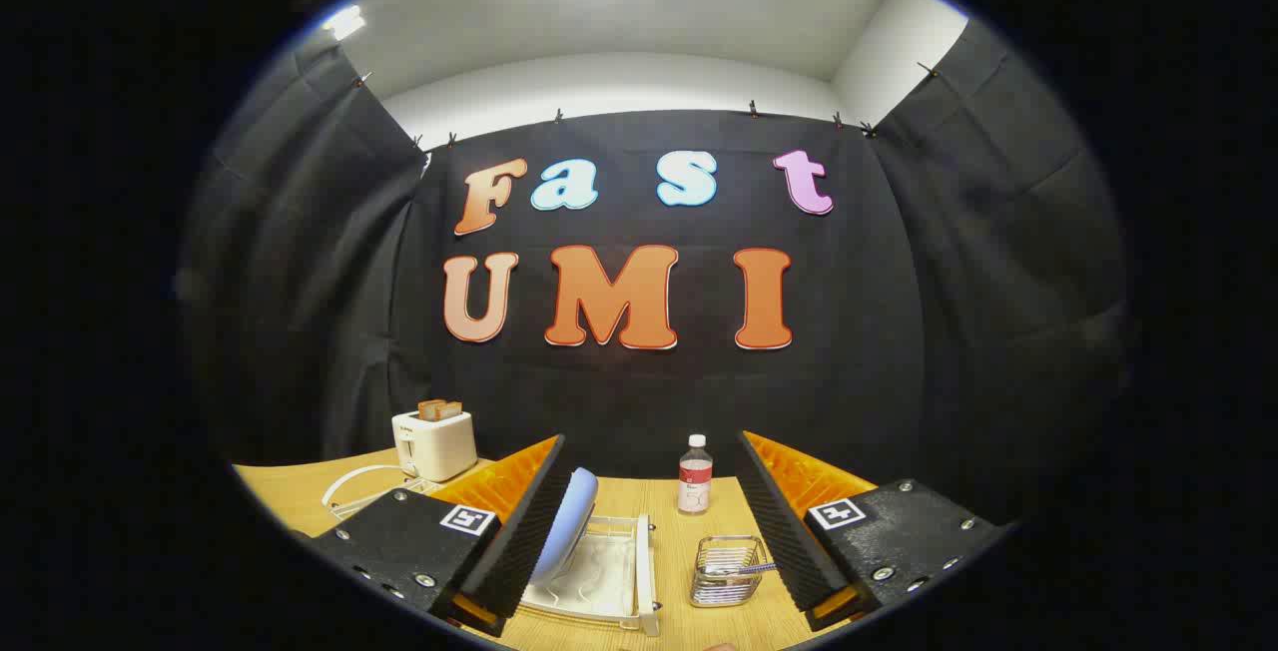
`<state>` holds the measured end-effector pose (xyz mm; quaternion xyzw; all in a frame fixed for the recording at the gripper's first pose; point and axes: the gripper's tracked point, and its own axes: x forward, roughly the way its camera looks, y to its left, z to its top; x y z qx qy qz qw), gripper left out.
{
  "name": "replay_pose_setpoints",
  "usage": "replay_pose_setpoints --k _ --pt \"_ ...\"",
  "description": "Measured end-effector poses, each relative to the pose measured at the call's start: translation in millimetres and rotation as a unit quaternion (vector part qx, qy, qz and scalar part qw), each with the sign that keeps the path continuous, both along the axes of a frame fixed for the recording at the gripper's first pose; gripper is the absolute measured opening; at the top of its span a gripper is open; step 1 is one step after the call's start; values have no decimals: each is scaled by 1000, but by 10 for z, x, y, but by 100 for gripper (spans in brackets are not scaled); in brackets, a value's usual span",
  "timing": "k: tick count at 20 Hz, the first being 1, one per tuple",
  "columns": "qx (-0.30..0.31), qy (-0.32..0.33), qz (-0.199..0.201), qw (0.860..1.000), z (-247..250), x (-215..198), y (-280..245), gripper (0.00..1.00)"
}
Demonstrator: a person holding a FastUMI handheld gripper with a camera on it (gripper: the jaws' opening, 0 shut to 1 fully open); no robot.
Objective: Take the plate from the dish rack, then take the spoon from the basket and place it into the plate.
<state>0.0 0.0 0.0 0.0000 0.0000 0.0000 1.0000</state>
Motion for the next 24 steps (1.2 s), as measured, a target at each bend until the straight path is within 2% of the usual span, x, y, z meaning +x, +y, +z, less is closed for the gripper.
replay_pose_setpoints --k 16,24 --pt "-8 -10 -10 1000 33 8 -89 98" --pt "-15 5 -1 1000 -63 87 25 98"
